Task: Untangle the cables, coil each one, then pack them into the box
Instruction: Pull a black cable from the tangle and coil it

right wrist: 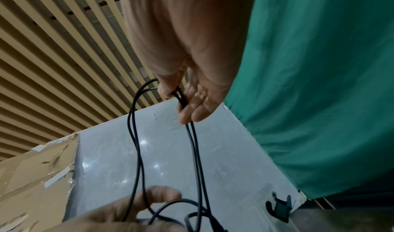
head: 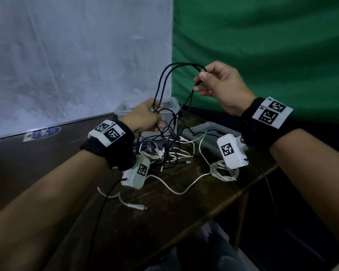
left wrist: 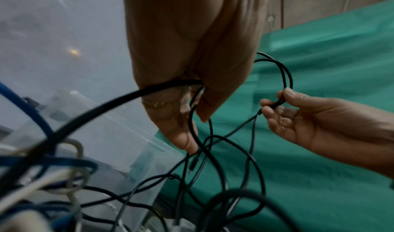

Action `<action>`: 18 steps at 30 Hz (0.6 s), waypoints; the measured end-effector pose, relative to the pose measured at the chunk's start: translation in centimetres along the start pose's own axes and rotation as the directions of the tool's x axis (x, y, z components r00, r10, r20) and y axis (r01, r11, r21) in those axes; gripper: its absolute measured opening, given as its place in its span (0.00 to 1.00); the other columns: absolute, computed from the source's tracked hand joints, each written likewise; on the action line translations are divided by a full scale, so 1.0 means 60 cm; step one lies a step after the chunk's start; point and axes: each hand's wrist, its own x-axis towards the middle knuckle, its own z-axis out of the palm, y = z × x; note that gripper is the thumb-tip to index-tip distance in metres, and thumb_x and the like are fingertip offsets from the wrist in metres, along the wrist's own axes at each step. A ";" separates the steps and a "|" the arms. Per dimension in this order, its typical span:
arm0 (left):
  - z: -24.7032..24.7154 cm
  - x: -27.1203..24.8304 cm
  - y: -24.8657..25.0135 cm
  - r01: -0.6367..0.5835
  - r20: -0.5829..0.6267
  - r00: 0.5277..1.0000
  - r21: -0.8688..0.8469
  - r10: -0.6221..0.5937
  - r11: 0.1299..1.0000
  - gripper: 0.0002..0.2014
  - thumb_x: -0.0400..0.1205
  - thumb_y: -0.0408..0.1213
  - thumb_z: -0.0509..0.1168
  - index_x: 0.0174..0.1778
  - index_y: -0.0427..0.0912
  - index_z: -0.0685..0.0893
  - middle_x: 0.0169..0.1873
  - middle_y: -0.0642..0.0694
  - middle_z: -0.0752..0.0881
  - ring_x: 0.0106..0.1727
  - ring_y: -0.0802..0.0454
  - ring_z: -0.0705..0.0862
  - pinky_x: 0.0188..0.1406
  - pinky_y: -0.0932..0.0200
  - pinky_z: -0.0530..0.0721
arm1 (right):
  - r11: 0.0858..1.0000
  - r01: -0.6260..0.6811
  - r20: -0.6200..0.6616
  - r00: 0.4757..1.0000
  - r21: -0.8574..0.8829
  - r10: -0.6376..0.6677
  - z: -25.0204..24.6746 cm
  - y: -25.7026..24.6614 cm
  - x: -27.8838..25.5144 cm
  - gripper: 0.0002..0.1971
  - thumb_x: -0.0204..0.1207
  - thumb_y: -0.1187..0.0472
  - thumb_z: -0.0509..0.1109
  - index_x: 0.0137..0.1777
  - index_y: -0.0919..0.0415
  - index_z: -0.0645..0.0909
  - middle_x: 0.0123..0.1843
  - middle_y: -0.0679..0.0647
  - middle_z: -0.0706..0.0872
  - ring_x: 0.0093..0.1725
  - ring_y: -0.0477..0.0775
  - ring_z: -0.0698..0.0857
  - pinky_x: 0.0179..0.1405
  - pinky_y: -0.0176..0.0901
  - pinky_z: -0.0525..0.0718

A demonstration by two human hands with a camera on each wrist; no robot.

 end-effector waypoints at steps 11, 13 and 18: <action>0.013 0.007 -0.004 -0.071 0.144 0.989 0.369 0.018 0.927 0.11 0.77 0.50 0.71 0.36 0.49 0.79 0.35 0.48 0.83 0.37 0.51 0.81 0.36 0.59 0.80 | 0.985 0.010 0.000 1.000 -0.170 -0.010 0.002 -0.008 -0.009 0.07 0.80 0.62 0.69 0.39 0.53 0.82 0.35 0.52 0.85 0.26 0.42 0.80 0.23 0.32 0.73; 0.006 0.004 -0.005 -0.097 0.179 0.983 0.278 0.047 0.956 0.08 0.75 0.48 0.73 0.38 0.49 0.82 0.34 0.51 0.82 0.37 0.53 0.80 0.34 0.62 0.77 | 0.976 -0.008 -0.011 1.000 -0.217 0.006 0.001 -0.006 -0.008 0.06 0.79 0.60 0.70 0.41 0.57 0.84 0.34 0.52 0.84 0.24 0.40 0.77 0.21 0.31 0.71; -0.002 -0.013 0.027 -0.272 0.126 0.954 -0.031 0.273 0.962 0.03 0.80 0.32 0.67 0.42 0.43 0.81 0.34 0.54 0.82 0.30 0.73 0.80 0.30 0.80 0.74 | 0.972 -0.016 -0.025 1.000 -0.234 0.011 0.003 -0.001 -0.008 0.09 0.80 0.63 0.68 0.37 0.57 0.81 0.30 0.54 0.82 0.20 0.39 0.75 0.19 0.28 0.72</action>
